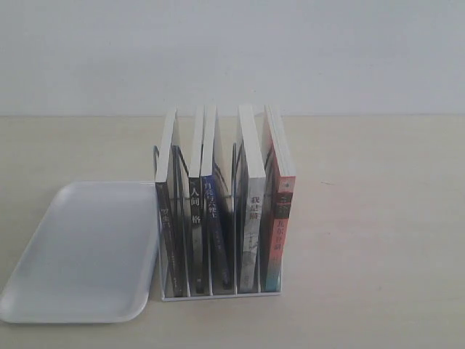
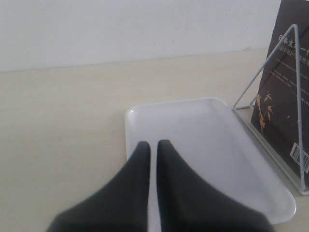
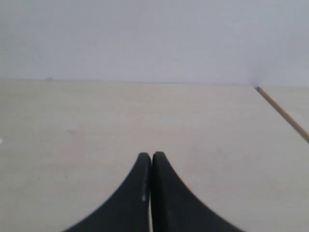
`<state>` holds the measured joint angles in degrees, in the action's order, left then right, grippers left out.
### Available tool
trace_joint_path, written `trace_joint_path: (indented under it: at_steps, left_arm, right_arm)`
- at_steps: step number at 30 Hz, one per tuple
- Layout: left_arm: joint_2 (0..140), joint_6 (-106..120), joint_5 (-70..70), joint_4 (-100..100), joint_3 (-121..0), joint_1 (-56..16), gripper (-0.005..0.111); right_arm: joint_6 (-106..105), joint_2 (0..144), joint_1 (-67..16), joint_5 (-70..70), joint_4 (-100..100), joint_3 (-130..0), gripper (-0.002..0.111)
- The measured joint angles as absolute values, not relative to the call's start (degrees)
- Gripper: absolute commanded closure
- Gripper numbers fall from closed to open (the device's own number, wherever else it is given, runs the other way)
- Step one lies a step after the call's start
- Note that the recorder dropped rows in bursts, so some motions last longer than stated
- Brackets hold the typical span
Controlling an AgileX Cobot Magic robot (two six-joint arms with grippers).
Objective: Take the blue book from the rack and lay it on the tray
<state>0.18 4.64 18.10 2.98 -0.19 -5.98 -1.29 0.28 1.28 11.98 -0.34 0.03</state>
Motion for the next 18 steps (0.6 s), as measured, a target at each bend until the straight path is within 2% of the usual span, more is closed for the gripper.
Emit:
trace_joint_path:
  at_steps: [7, 18]
  left_arm:
    - [0.18, 4.64, 18.1, 2.98, -0.19, -5.98, 0.102]
    - [0.18, 4.64, 18.1, 2.98, -0.19, -5.98, 0.102]
  right_arm:
    - [-1.29, 0.28, 1.28, -4.13, -0.34, 0.03, 0.109]
    - [0.0, 0.28, 1.28, -11.79, 0.0, 0.03, 0.109]
